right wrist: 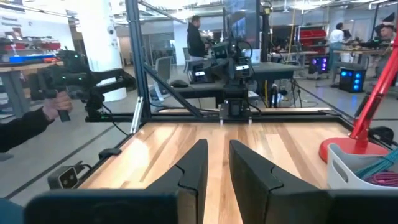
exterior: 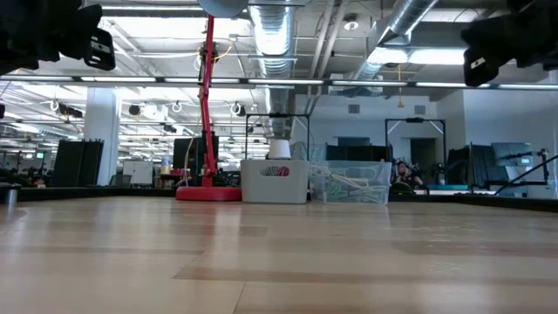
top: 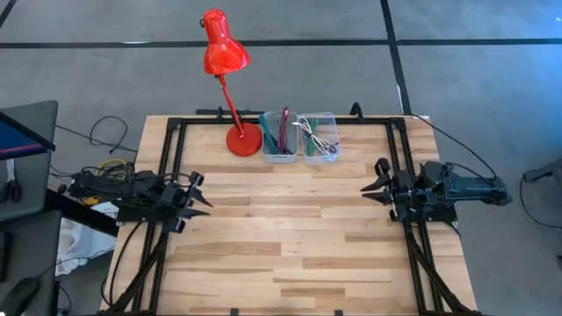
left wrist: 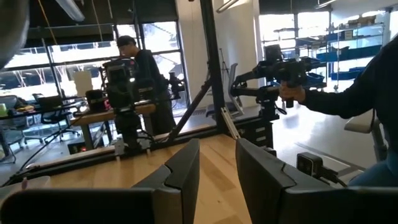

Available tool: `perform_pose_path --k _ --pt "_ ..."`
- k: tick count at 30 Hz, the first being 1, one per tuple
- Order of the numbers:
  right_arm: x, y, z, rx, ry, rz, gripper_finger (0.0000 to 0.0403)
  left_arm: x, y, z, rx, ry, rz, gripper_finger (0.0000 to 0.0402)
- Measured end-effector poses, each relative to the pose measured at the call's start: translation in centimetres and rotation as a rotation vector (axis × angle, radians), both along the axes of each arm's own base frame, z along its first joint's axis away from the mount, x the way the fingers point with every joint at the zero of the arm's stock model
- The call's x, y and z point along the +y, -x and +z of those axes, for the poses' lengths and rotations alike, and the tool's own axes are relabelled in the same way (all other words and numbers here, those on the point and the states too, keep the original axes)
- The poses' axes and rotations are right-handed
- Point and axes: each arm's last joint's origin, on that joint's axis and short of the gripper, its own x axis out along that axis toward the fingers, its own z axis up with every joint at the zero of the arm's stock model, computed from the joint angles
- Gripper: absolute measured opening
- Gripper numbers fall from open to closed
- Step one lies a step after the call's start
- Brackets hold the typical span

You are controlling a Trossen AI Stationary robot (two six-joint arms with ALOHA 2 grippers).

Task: Pick & Place USB Port
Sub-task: Return to Home Position

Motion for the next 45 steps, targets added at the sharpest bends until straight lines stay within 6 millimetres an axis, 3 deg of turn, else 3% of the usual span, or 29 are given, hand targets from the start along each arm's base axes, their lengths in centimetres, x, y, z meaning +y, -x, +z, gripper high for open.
perform_pose_path --k 24,31,45 --pt "0.7 0.0 -0.5 0.033 0.050 0.008 0.0060 0.0 0.0 -0.2 0.020 0.000 -0.001 0.0104" --pt "1.0 -1.0 -3.6 0.023 0.081 -0.002 0.0060 0.0 0.0 -0.2 0.029 0.020 -0.005 0.0104" --pt "1.1 -1.1 -3.9 0.013 0.114 0.026 0.0060 0.0 -0.1 -0.4 0.051 0.019 -0.005 0.0104"
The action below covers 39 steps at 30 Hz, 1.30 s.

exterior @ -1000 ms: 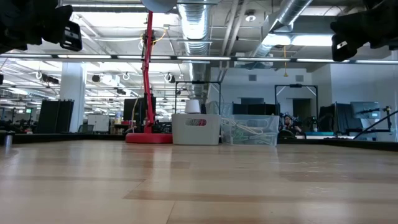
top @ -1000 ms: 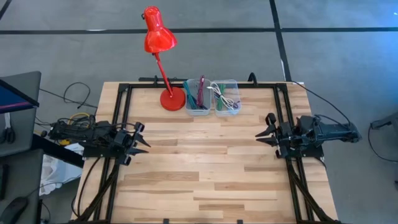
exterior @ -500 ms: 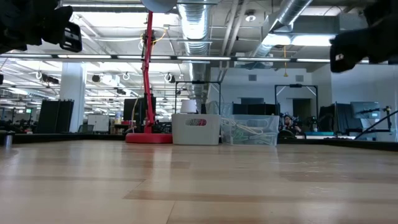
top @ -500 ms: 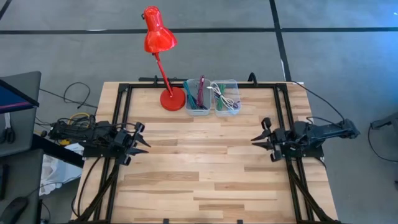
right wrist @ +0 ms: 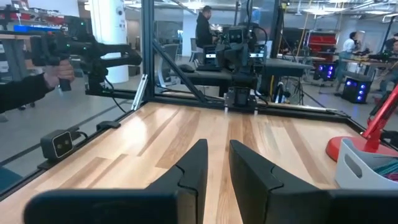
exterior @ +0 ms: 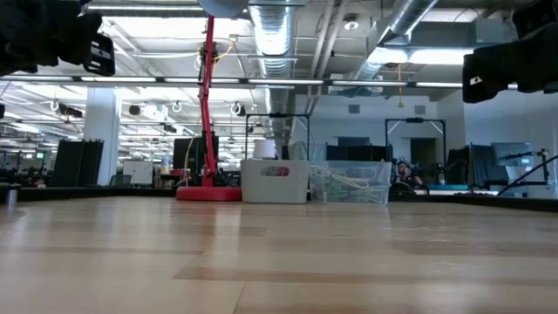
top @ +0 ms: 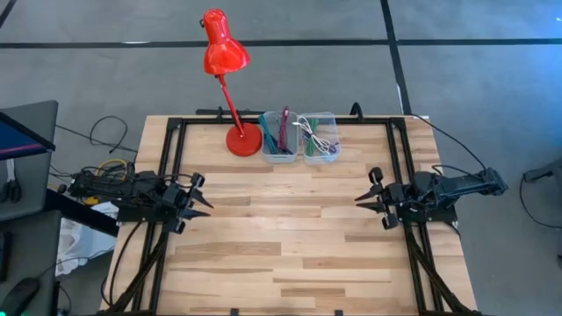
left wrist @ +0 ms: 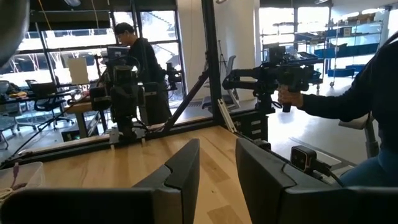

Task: Pick & Place USB Port
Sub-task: Return to Home Position

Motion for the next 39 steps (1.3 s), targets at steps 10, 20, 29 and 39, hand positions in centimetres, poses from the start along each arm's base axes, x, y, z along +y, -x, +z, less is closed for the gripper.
perform_pose_path --k 10,20,29,39 --pt "-0.02 -0.03 -0.06 0.007 -0.014 -0.006 0.0060 0.30 -0.11 -0.06 0.011 0.017 0.109 0.0104" --pt "0.02 -0.03 -0.09 0.018 -0.056 0.007 0.0060 0.36 -0.13 -0.03 0.009 0.024 0.130 0.0104" --pt "0.02 -0.02 -0.07 0.033 -0.154 0.010 0.0060 0.36 -0.12 0.01 0.006 0.025 0.130 0.0104" --pt "0.02 -0.02 -0.09 0.033 -0.154 0.012 0.0060 0.37 -0.12 0.05 0.003 0.026 0.130 0.0104"
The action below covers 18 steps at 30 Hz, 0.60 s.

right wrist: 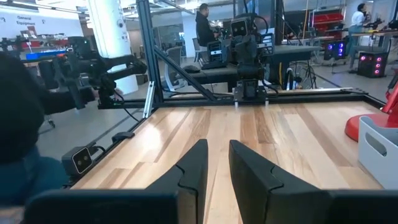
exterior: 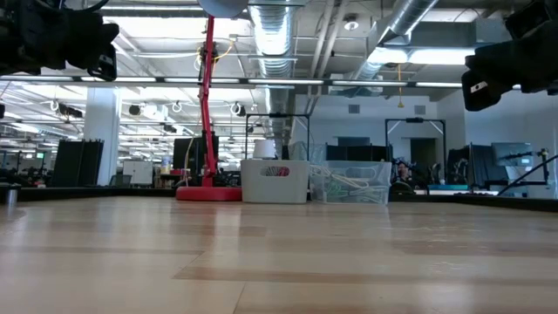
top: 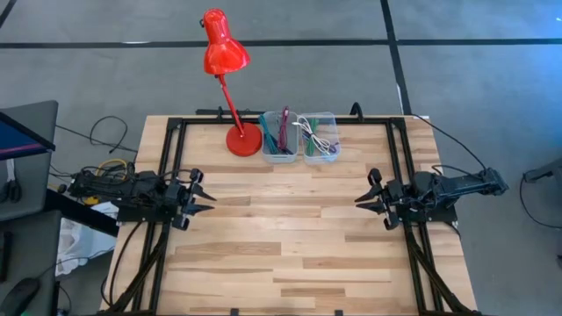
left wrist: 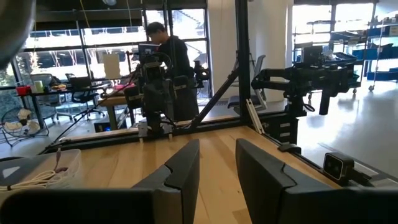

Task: Pick & Place USB Port
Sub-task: Return to Home Position

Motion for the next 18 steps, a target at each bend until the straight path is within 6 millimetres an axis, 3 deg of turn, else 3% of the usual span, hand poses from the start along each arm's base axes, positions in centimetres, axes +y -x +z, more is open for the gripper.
perform_pose_path --k 18 --pt "0.00 0.00 -0.01 0.000 0.000 0.000 0.0060 -0.37 0.09 0.03 -0.003 0.001 -0.039 0.0104"
